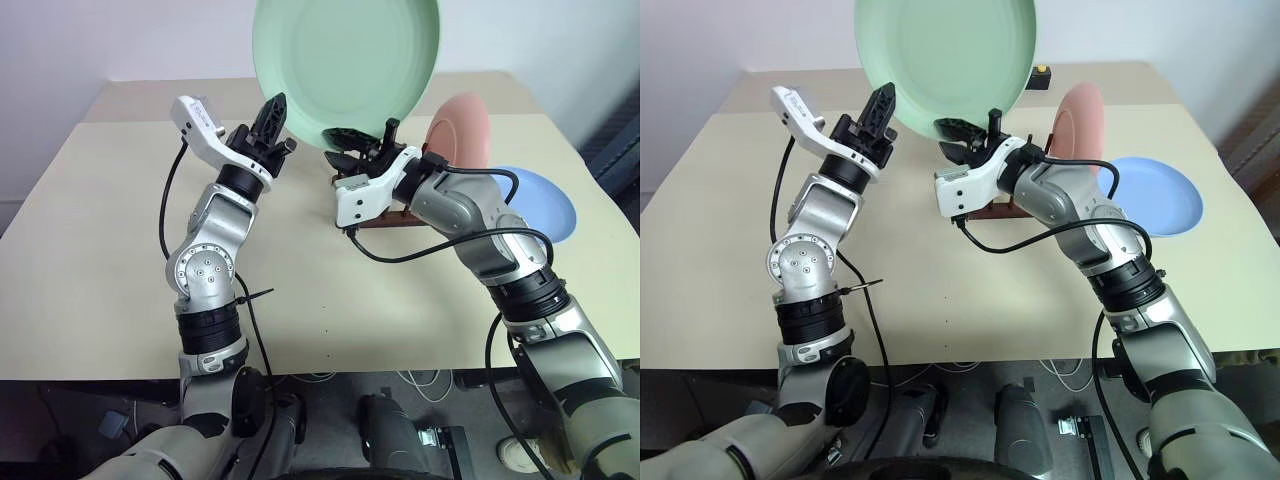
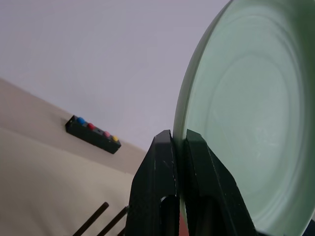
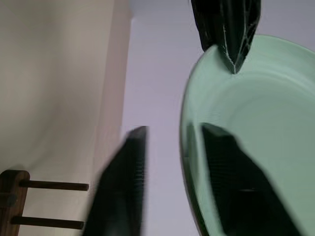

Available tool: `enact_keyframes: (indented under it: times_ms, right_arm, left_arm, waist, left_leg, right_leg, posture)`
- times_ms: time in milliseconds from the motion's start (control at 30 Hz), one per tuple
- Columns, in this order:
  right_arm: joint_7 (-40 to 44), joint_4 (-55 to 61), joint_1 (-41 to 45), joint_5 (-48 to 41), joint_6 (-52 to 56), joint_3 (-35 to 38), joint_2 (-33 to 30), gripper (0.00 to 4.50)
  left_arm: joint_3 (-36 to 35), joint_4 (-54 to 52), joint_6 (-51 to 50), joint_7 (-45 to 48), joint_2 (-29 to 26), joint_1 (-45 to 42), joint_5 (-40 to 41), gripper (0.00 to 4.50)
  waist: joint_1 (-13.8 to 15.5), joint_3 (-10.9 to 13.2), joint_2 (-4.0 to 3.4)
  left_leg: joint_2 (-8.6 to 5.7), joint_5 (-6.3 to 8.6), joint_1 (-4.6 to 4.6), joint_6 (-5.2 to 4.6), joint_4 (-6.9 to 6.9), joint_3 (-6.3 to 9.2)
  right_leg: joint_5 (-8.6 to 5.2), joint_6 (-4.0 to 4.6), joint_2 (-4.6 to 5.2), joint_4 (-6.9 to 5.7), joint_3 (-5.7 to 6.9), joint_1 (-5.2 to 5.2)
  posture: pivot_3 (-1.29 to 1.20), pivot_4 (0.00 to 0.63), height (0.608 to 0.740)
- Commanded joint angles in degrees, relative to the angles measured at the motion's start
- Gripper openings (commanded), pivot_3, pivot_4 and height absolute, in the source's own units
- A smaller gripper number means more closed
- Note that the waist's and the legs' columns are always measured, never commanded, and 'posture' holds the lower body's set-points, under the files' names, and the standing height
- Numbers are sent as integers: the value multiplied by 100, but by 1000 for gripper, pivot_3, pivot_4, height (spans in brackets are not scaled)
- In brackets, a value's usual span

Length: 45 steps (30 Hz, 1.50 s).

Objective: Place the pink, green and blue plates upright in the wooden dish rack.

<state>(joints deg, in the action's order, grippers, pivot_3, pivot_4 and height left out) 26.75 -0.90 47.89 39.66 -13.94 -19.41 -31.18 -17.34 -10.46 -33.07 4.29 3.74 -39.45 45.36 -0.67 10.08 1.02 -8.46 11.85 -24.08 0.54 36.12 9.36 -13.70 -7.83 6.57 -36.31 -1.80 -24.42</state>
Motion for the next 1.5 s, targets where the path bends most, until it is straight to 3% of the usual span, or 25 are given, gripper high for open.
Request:
enact_keyframes:
  times_ms: [33, 100, 133, 233, 367, 533, 667, 867, 967, 1167, 1333, 1500]
  right_arm:
    - [-85, 95, 110, -21, 27, 135, 34, 32]
    - [-88, 91, 83, -24, 27, 139, 33, 32]
    - [-93, 92, 69, -25, 30, 142, 32, 9]
    - [-106, 86, 56, -38, 44, 159, 29, 0]
    - [-134, 106, 26, -239, 193, 342, 45, 0]
    - [60, 249, -54, -1336, 482, 859, 265, 0]
    - [703, 823, 211, -3315, 1146, 1441, 781, 0]
    - [894, 1446, 540, -6062, 3069, 2394, 1465, 0]
    - [590, 1478, 594, -6972, 3780, 2896, 1560, 0]
    - [-630, 767, 505, -9503, 5245, 4602, 1611, 0]
    - [-1324, 458, 320, -10794, 5794, 5168, 1700, 0]
    - [-1857, 474, 244, -11759, 5854, 5283, 1845, 0]
  left_arm:
    - [196, -242, 148, -46, -56, -7, -92, 0]
    - [176, -208, 113, -98, -30, -5, 38, 0]
    - [166, -201, 93, -141, -23, 4, 84, 329]
    - [178, -239, 32, -95, -55, 22, 240, 1513]
    - [168, -372, -213, 166, -332, 140, 529, 3602]
    - [72, -205, -405, 1748, -1898, 437, 587, 3602]
    - [-71, 254, -500, 3005, -2923, 496, 744, 3602]
    - [195, 399, -459, 3519, -3171, 462, 561, 3602]
    - [288, 365, -454, 3660, -3205, 493, 487, 3602]
    - [534, 214, 6, 4538, -3670, 745, 13, 3602]
    - [524, 278, 241, 5086, -3879, 859, -80, 3602]
    - [545, 383, 289, 5272, -3916, 856, -179, 3602]
  waist:
    - [-11, 0, 0]
    - [-3, 0, 0]
    - [-3, 0, 0]
    - [1, 0, 0]
    - [-13, 0, 0]
    - [-48, 2, -3]
    - [-46, 3, -5]
    - [3, 4, -8]
    - [0, 4, -8]
    - [-36, 5, -17]
    - [-47, 10, -41]
    - [-50, 10, -45]
  left_leg:
    - [0, 0, 1, 0, -1, 0]
    - [1, 0, 1, 0, -1, 1]
    - [0, 0, 1, 0, -1, 0]
    - [0, 0, 1, 0, 0, 0]
    - [1, 0, 1, 0, -2, 0]
    - [8, -2, 8, 4, -12, -5]
    - [9, -2, 9, 4, -14, -4]
    - [11, -1, 10, 2, -17, 5]
    - [10, 13, 10, -21, -17, 7]
    - [11, 14, 12, -24, -39, 5]
    - [16, 11, 20, -20, -62, 3]
    - [16, 10, 24, -21, -66, -2]
  right_leg:
    - [0, 0, 0, 0, -1, 0]
    - [0, 0, -1, 0, -1, 0]
    - [0, 0, -1, 0, -1, 0]
    - [0, 0, -1, 1, -2, 0]
    - [0, 0, -1, 1, -2, 0]
    - [3, 6, -10, -3, -10, -3]
    - [4, 9, -11, 2, -12, -2]
    - [5, 11, -11, 8, -10, 3]
    - [5, 11, -11, 13, -9, 8]
    - [9, 17, -12, 8, -14, -8]
    - [9, 19, -12, 7, -19, -15]
    - [9, 19, -11, 7, -24, -15]
  posture:
    - [0, 150, 740]
    - [0, 150, 740]
    - [0, 150, 740]
    - [0, 150, 740]
    - [0, 150, 740]
    - [0, 150, 740]
    - [0, 150, 740]
    - [0, 150, 740]
    - [0, 150, 740]
    - [0, 150, 740]
    - [0, 150, 740]
    - [0, 150, 740]
